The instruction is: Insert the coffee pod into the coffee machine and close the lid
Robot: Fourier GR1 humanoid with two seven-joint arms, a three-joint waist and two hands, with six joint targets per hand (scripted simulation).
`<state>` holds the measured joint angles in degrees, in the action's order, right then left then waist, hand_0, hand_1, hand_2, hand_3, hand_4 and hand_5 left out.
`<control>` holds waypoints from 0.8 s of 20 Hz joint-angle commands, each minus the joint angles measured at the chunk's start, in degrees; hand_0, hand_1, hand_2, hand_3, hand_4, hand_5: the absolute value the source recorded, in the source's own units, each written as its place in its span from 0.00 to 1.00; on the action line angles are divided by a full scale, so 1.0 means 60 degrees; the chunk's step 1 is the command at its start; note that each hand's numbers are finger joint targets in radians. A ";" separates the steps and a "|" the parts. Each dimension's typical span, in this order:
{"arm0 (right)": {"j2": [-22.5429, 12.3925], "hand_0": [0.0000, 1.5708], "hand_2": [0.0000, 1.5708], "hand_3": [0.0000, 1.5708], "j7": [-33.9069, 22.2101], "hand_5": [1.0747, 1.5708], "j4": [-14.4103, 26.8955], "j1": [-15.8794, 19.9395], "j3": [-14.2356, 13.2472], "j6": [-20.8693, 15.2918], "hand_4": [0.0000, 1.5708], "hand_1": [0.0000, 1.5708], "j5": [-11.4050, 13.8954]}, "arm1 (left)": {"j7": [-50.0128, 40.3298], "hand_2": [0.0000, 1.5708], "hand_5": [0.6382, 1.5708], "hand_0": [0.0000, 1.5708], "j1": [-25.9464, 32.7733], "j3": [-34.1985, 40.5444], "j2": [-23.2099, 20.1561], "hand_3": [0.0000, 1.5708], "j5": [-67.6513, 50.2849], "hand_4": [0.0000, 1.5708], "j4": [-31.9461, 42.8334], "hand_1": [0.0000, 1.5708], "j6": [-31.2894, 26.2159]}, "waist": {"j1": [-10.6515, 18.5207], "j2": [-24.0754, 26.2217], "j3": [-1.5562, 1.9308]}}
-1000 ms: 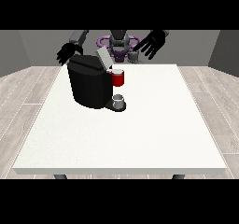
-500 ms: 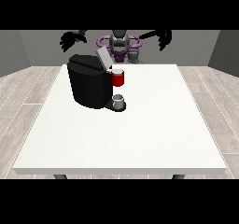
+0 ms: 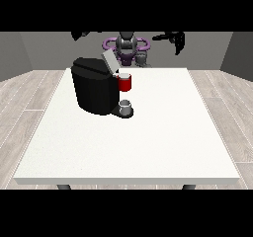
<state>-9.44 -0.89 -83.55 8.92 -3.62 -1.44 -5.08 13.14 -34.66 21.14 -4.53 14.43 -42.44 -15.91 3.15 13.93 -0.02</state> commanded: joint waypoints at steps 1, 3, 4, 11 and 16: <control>-0.0362 0.00 0.00 0.00 -0.0234 1.00 -0.0180 0.0359 0.0013 0.0624 0.00 0.00 -0.0203 | 0.0024 0.00 1.00 0.00 0.0516 -0.0037 0.0367 0.00 -0.0489 0.04 -0.0559 0.00 -0.0171 | 0.0281 -0.0142 0.0003; -0.0378 0.00 0.00 0.00 -0.0500 1.00 0.0147 0.0638 -0.0018 0.0129 0.00 0.00 0.0232 | -0.0439 0.00 1.00 0.00 0.0827 -0.0185 0.0503 0.00 -0.0782 0.09 -0.0730 0.00 -0.0723 | 0.0926 0.0096 0.0003; -0.0291 0.00 0.00 0.00 -0.0393 1.00 0.0249 0.0907 -0.0006 0.0213 0.00 0.00 0.0154 | -0.0575 0.00 1.00 0.00 0.0748 -0.0349 0.0732 0.00 -0.0774 0.02 -0.0929 0.00 -0.0073 | 0.0909 -0.0183 0.0005; -0.0268 0.00 0.00 0.00 -0.0032 1.00 0.0631 0.1396 0.0227 0.0488 0.00 0.00 0.0605 | -0.0888 0.00 1.00 0.00 0.1722 -0.1133 0.0747 0.00 -0.1429 0.07 -0.2848 0.00 -0.0198 | 0.1024 -0.0703 0.0005; 0.0153 0.00 0.00 0.00 0.0265 1.00 0.1089 0.1623 0.0156 0.0652 0.00 0.00 0.0283 | -0.1037 0.00 1.00 0.00 0.2543 -0.1539 0.0749 0.00 -0.1719 0.00 -0.3782 0.00 0.0176 | 0.0909 -0.1226 0.0005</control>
<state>-9.43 -0.35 -79.41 16.70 -2.17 1.79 -2.72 8.09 -22.86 14.88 -0.54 5.95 -60.75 -16.45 8.32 8.39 0.02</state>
